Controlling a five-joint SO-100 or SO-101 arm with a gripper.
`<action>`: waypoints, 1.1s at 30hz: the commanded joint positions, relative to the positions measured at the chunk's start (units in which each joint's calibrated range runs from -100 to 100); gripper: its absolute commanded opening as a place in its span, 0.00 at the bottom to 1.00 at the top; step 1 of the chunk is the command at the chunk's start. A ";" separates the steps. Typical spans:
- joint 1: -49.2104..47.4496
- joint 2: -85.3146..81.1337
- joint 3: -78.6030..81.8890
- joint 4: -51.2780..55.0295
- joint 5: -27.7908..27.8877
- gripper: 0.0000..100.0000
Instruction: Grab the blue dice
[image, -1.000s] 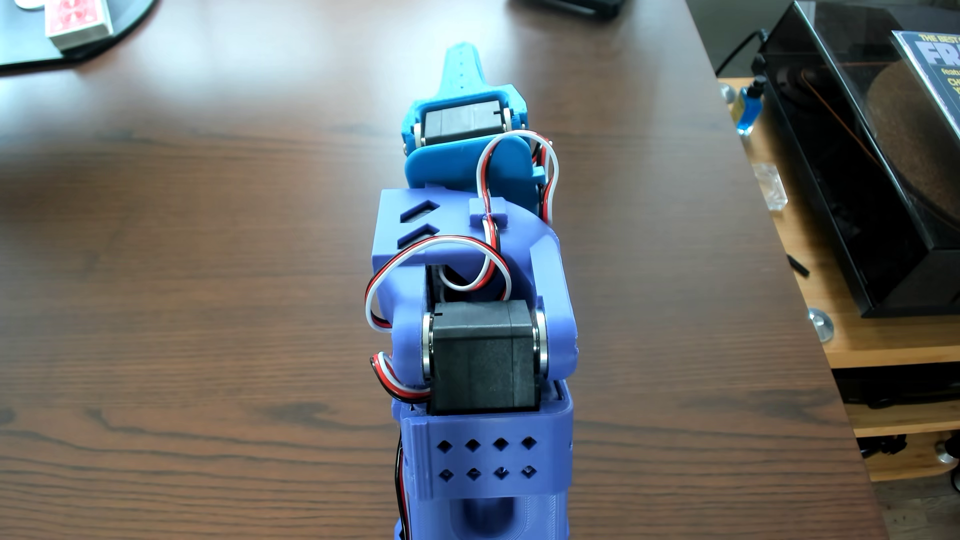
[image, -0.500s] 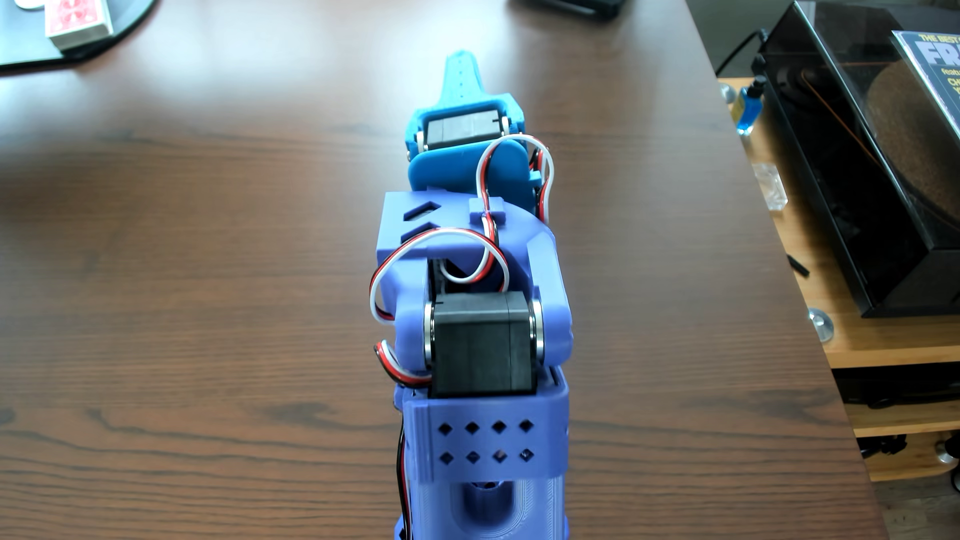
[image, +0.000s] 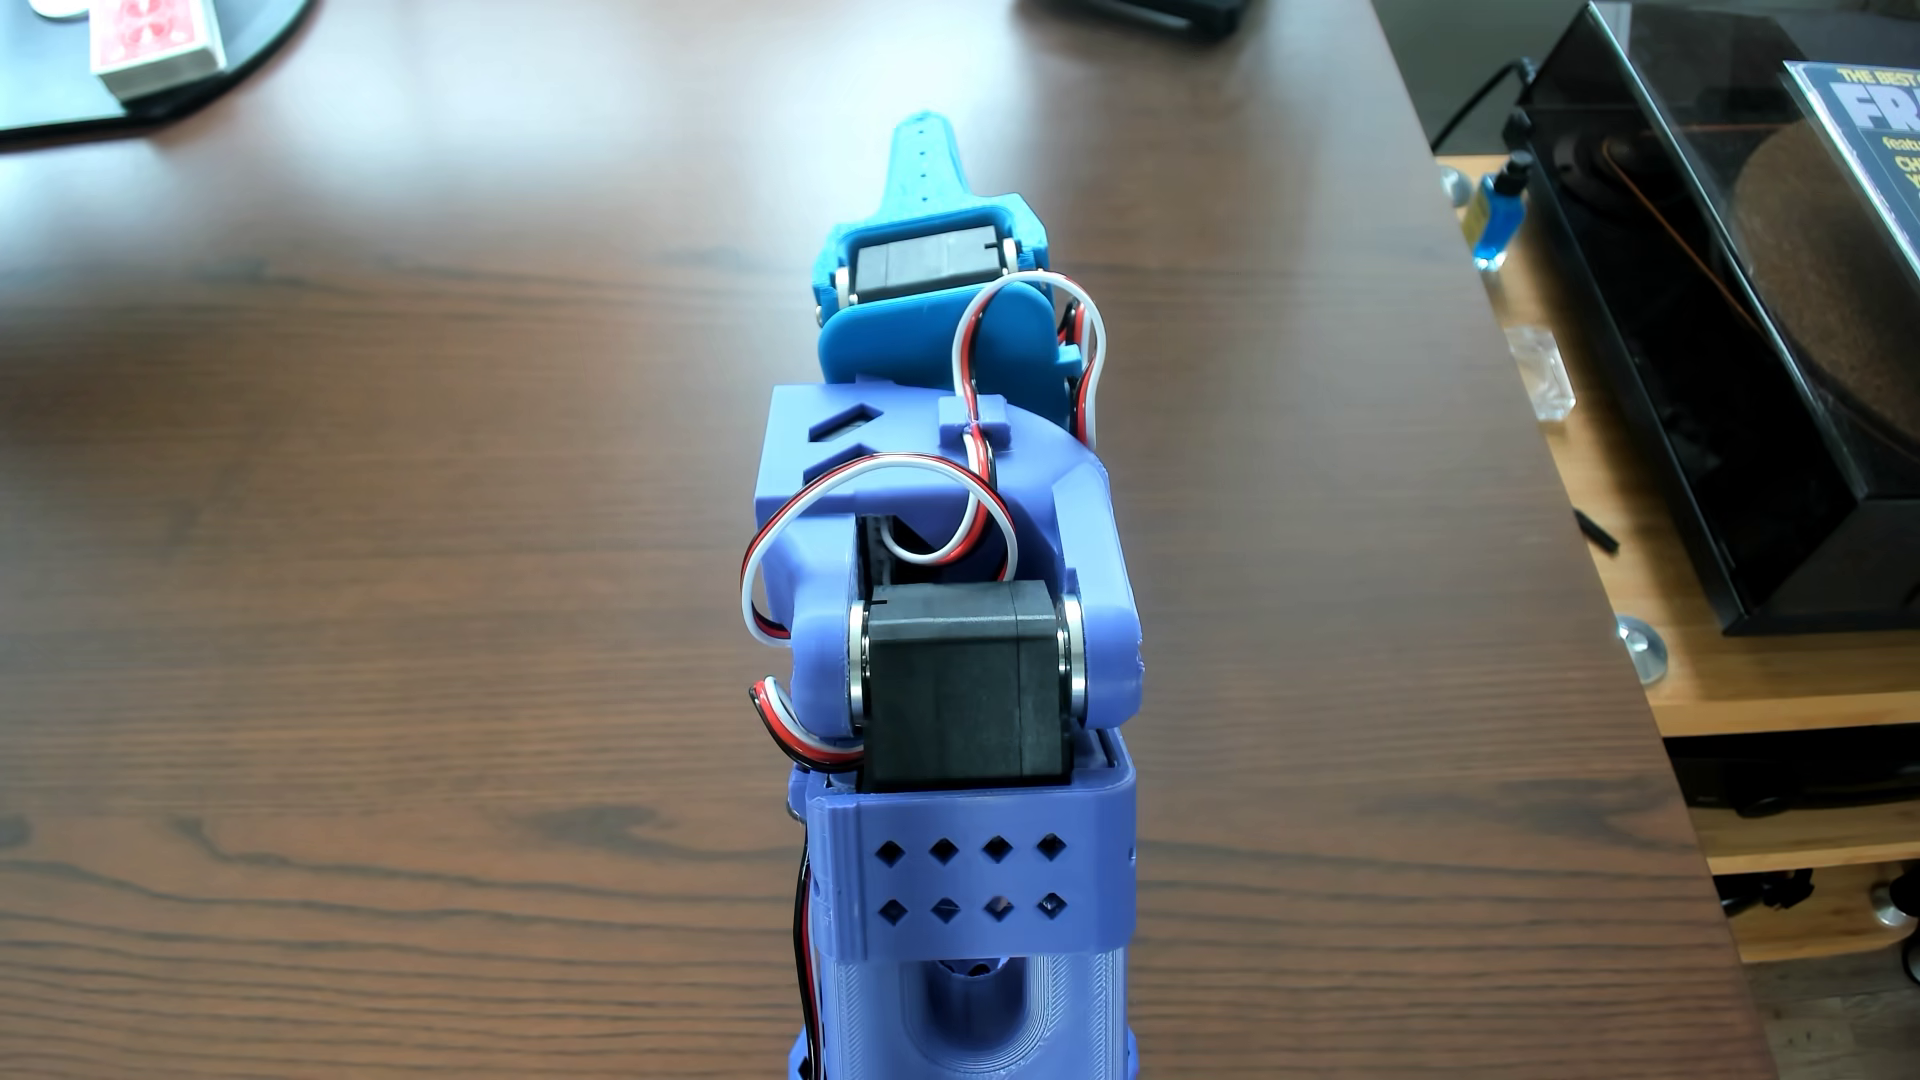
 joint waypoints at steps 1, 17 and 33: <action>-0.28 0.02 1.52 -1.95 0.32 0.19; -1.75 0.02 20.87 -9.14 0.05 0.02; -0.93 -0.06 39.14 -14.95 -3.94 0.02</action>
